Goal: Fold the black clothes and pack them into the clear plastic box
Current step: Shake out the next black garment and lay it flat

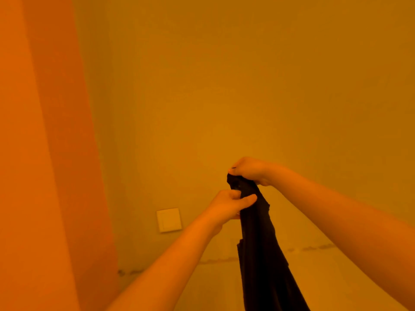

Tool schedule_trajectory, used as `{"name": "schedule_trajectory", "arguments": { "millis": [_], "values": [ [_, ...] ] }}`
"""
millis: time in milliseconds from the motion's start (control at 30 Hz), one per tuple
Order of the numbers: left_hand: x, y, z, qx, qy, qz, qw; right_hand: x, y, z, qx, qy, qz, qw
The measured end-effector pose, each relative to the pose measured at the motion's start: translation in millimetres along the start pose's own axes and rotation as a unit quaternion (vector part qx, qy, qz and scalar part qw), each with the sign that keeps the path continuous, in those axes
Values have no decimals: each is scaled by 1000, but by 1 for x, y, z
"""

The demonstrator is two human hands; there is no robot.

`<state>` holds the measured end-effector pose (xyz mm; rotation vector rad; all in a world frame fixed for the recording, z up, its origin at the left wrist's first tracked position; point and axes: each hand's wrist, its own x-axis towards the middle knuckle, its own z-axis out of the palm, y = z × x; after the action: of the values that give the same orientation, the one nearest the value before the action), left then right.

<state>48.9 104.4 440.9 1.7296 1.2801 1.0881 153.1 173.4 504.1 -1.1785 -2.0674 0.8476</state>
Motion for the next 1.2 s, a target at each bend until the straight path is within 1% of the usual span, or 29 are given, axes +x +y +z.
{"name": "schedule_trajectory", "arguments": {
  "millis": [100,167,233,300,333,400,467,567,667,800,900,967,1000,1067,1133,1200],
  "values": [
    [7,2,0,47,53,8,997,1,7,-9,-64,17,5,998],
    [10,6,-1,31,52,15,998,0,16,-15,-68,15,13,997],
    [12,12,-5,-77,23,23,997,-3,25,-19,-24,-6,18,1000],
    [17,22,-12,-205,-11,30,978,-5,35,-21,30,-19,25,999],
    [19,27,-16,-251,-17,34,967,-5,40,-22,53,-19,29,998],
    [24,34,-24,-288,0,39,957,-4,47,-27,91,-2,30,995],
    [27,39,-31,-276,24,44,960,-5,53,-34,136,28,9,990],
    [32,42,-44,-261,51,68,962,-12,59,-38,195,32,-66,978],
    [34,50,-55,-262,64,95,958,-20,56,-33,230,1,-124,965],
    [34,59,-59,-235,69,124,962,-21,38,-15,227,-40,-180,956],
    [32,63,-63,-227,71,140,961,-14,26,-1,227,-37,-183,956],
    [30,64,-69,-228,75,151,959,-11,25,5,235,-87,-170,953],
    [28,65,-74,-226,83,153,958,-11,26,7,228,-128,-154,953],
    [24,64,-86,-226,102,154,957,-12,30,11,155,-211,-114,958],
    [20,61,-100,-234,121,152,953,-12,38,14,18,-270,-61,961],
    [15,57,-115,-250,143,150,946,-9,50,15,-120,-299,-2,947]
  ]
}}
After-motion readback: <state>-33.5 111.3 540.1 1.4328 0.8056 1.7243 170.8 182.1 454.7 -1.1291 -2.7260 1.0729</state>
